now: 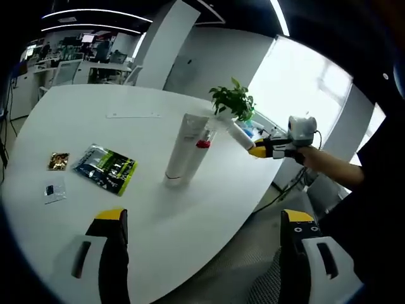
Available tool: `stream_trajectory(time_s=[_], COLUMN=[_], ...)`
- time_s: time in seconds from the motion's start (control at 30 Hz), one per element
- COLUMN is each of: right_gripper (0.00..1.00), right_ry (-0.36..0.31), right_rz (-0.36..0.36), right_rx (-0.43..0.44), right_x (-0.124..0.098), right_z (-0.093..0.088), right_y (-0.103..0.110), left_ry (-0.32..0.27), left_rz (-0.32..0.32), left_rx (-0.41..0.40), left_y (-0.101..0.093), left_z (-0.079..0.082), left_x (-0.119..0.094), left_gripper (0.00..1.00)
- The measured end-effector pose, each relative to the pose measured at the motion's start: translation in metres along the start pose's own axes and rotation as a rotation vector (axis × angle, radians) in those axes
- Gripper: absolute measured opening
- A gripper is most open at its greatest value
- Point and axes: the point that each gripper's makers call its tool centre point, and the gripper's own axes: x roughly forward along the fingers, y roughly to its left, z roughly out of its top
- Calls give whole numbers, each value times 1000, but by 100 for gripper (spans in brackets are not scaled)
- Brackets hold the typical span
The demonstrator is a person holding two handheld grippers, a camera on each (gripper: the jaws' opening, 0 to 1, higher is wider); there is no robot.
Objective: Arrange the skincare products in the storage area until every visible bottle or jar stands upright without overlapping.
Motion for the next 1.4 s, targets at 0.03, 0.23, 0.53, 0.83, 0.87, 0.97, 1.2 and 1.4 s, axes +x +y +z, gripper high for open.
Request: stream_trajectory(time_s=[0.03, 0.23, 0.53, 0.83, 0.87, 0.97, 1.2, 1.4], right_gripper=[11, 11, 11, 11, 11, 11, 11, 11], right_ry=[-8, -37, -99, -159, -168, -195, -234, -260], right_rz=[0, 7, 62, 157, 162, 195, 262, 326], right_rx=[-4, -25, -54, -113, -118, -133, -226, -259], right_x=[-2, -7, -14, -11, -10, -8, -6, -5], right_z=[2, 9, 22, 45, 49, 59, 80, 89], right_y=[3, 17, 53, 90, 93, 105, 139, 163], left_ry=[-3, -4, -20, -53, -53, -65, -93, -113], left_rz=[-3, -16, -28, -45, -47, -60, -66, -72], left_rx=[4, 25, 34, 24, 27, 25, 39, 33], left_y=[-2, -7, -15, -24, -26, -31, -38, -39], left_z=[2, 6, 14, 25, 26, 32, 45, 51], left_x=[-1, -3, -10, -7, -7, -7, -8, -7], left_gripper=[93, 92, 91, 91, 91, 90, 88, 85])
